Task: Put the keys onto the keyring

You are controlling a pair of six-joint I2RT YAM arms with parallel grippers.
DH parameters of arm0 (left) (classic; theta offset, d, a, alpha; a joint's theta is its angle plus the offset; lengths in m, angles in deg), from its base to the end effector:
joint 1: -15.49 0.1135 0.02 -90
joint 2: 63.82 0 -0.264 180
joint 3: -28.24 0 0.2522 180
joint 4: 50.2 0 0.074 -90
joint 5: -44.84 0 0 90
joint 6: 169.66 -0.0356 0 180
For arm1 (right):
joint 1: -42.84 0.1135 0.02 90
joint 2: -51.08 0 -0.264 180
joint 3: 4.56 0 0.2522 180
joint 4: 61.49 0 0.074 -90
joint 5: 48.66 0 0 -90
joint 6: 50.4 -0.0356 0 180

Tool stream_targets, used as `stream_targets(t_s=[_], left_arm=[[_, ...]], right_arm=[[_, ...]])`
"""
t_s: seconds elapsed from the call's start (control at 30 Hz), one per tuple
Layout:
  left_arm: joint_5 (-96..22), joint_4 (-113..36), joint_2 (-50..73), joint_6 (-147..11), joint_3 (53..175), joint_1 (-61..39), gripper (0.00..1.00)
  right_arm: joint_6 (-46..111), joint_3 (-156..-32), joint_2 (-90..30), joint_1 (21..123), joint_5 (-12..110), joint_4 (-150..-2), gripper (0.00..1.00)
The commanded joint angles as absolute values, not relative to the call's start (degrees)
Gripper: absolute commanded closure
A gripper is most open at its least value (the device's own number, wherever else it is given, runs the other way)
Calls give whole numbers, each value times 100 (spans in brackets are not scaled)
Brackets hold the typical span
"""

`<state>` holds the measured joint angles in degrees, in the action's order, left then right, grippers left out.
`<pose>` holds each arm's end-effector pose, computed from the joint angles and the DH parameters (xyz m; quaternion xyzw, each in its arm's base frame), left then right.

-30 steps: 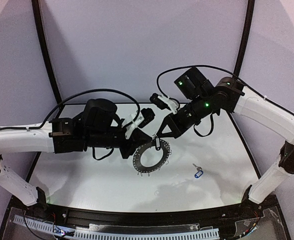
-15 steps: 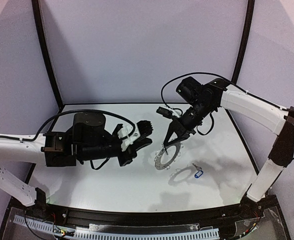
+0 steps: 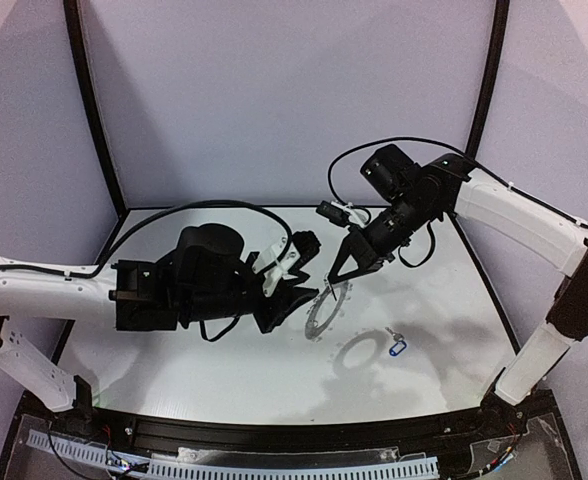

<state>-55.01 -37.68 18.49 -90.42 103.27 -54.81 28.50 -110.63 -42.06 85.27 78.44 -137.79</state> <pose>0.1195 -0.3157 0.3062 0.4922 0.6516 -0.2235 0.5322 0.2263 0.2359 0.3420 -0.3196 0.8685 0.3747 0.0555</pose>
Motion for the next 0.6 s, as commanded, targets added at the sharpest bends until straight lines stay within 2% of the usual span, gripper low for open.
stream_targets(t_s=[0.0,0.23,0.57], left_arm=[[-5409,-3353,1871,-8306,10679,-5474,69],[-4878,-3170,2162,-7801,10975,-5364,86],[-4549,-3275,2348,-7434,11113,-5123,89]], right_arm=[[2613,-10874,-3780,8620,7529,-13247,100],[2571,-10779,-3551,8715,7347,-12988,100],[2502,-10853,-3531,8882,7333,-12939,100]])
